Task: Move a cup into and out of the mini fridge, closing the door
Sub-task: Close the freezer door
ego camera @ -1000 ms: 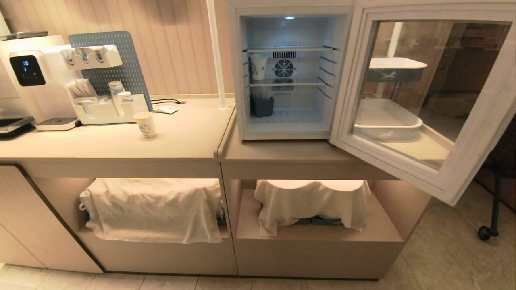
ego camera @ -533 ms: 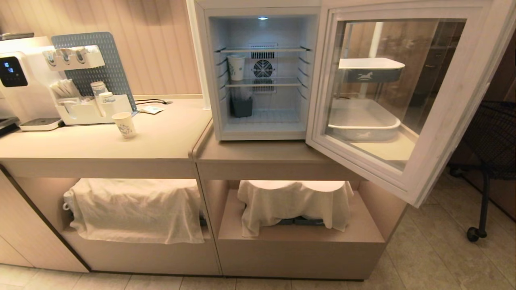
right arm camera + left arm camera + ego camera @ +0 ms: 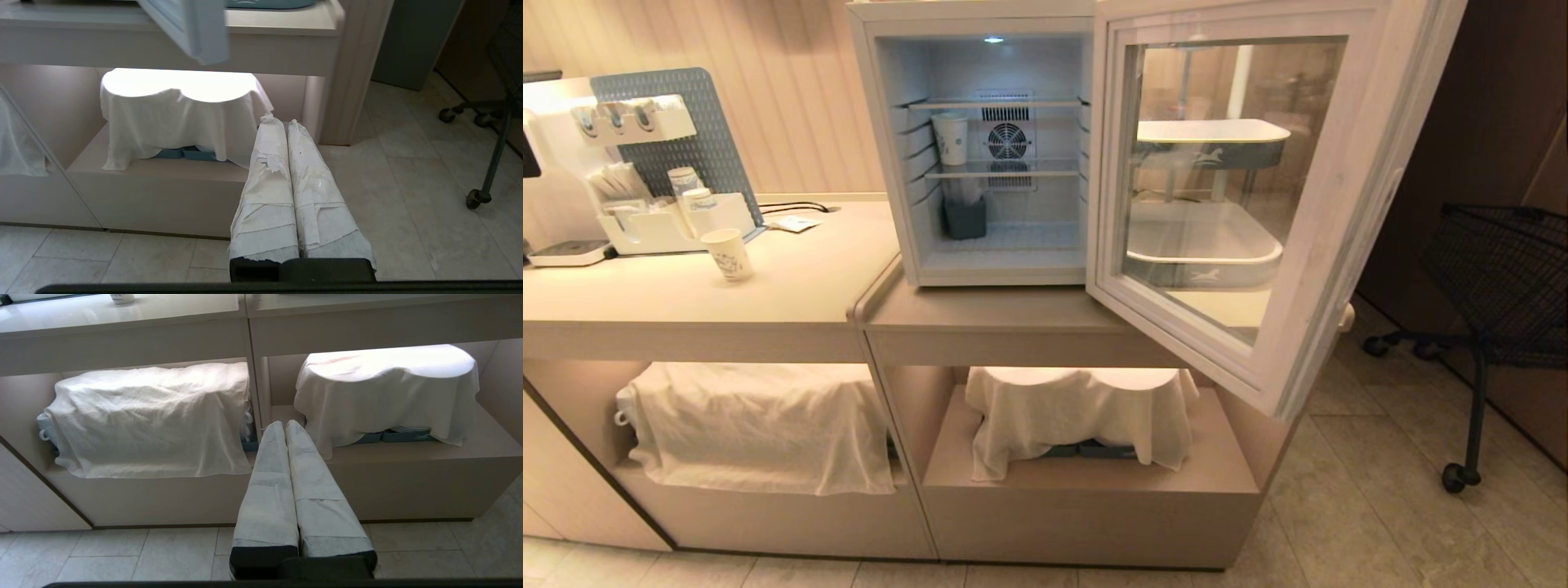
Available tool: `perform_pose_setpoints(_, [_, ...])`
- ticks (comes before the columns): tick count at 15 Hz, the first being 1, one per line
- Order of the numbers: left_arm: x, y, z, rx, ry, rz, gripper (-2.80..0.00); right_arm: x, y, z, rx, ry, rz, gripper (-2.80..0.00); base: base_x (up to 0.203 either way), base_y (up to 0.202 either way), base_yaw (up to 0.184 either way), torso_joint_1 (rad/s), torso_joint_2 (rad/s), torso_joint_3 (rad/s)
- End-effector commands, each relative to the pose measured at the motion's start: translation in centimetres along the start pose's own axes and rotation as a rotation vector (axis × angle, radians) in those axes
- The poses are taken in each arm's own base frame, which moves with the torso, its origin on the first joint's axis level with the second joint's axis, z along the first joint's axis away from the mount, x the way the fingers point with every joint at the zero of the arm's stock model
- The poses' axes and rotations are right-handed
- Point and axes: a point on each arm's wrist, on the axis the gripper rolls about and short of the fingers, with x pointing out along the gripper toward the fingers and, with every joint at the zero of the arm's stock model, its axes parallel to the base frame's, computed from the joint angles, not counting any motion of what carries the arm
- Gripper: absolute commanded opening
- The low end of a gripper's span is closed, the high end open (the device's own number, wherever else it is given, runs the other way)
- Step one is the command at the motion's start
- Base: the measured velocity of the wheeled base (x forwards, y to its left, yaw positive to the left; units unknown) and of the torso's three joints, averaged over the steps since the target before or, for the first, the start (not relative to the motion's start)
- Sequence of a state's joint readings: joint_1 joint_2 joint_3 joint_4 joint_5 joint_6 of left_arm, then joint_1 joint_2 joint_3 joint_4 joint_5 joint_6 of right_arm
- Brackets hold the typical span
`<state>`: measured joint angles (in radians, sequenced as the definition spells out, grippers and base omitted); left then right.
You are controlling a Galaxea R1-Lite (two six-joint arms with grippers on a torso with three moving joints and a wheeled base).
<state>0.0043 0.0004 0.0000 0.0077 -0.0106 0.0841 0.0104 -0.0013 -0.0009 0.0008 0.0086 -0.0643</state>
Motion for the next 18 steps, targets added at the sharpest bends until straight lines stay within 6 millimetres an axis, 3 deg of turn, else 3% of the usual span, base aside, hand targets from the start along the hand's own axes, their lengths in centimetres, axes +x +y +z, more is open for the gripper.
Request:
perform_pose_setpoints(1, [0.0, 0.0, 0.0, -0.004, 0.002, 0.006, -2.80, 0.0, 0.0, 0.0, 0.004, -0.002, -0.001, -2.80, 0.000, -0.146, -0.002, 0.007, 0.00, 0.002])
perform_pose_setpoints(6, [0.0, 0.0, 0.0, 0.001, 0.001, -0.001, -2.80, -0.1, 0.0, 0.3, 0.027, -0.013, -0.003, -2.80, 0.000, -0.018, 0.001, 0.001, 0.00, 0.001])
perform_pose_setpoints(10, [0.0, 0.0, 0.0, -0.044, -0.004, 0.010, -2.80, -1.4, -0.2, 4.6, 0.052, -0.048, 0.024, -2.80, 0.000, 0.000, 0.000, 0.000, 0.00, 0.000])
perform_pose_setpoints(12, [0.0, 0.0, 0.0, -0.061, -0.004, 0.010, -2.80, -1.7, -0.3, 7.8, 0.147, 0.052, 0.067, -2.80, 0.000, 0.000, 0.000, 0.000, 0.00, 0.000])
perform_pose_setpoints(15, [0.0, 0.0, 0.0, -0.061, -0.004, 0.010, -2.80, 0.5, -0.4, 12.4, 0.300, 0.273, 0.162, -2.80, 0.000, 0.000, 0.000, 0.000, 0.00, 0.000])
perform_pose_setpoints(18, [0.0, 0.0, 0.0, -0.061, -0.003, 0.010, -2.80, 5.6, -0.4, 17.0, 0.427, 0.424, 0.268, -2.80, 0.000, 0.000, 0.000, 0.000, 0.00, 0.000])
